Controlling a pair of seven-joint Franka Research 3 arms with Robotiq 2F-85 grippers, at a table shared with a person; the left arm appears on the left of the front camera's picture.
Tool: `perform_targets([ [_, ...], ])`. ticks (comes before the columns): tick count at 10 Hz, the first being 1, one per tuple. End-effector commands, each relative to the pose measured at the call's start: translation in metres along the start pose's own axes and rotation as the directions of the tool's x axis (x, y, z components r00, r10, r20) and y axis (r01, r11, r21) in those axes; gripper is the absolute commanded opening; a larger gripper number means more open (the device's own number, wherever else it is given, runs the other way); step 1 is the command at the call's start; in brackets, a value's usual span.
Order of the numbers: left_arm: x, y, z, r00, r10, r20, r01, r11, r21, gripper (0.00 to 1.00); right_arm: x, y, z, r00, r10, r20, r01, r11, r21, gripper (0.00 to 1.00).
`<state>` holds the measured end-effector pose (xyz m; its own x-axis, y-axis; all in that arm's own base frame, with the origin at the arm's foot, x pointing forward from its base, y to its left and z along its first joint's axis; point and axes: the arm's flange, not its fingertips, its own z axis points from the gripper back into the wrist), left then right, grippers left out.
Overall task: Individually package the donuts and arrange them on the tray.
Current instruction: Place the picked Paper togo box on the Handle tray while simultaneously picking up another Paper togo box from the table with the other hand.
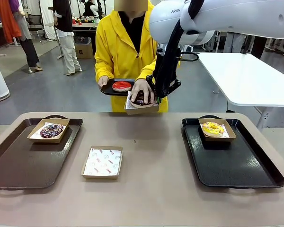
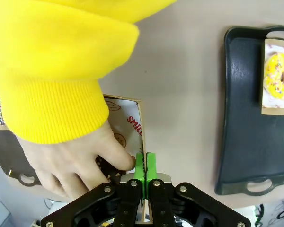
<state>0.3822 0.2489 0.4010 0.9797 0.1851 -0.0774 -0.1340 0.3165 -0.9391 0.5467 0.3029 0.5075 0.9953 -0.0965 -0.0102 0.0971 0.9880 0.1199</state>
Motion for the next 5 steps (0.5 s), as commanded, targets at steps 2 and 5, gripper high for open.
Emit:
perform_targets([
  [2, 0.0007, -0.0010, 0.0010, 1.000, -0.017, -0.004, 0.017, 1.000, 0.003, 1.00, -0.0028, -0.0018, -0.0005, 1.000, -0.003, 0.007, 0.003, 1.000, 0.005, 0.00],
  [5, 0.0007, -0.0010, 0.0010, 1.000, -0.017, -0.004, 0.017, 1.000, 0.003, 1.00, -0.0028, -0.0018, -0.0005, 1.000, -0.003, 0.007, 0.003, 1.000, 0.005, 0.00],
])
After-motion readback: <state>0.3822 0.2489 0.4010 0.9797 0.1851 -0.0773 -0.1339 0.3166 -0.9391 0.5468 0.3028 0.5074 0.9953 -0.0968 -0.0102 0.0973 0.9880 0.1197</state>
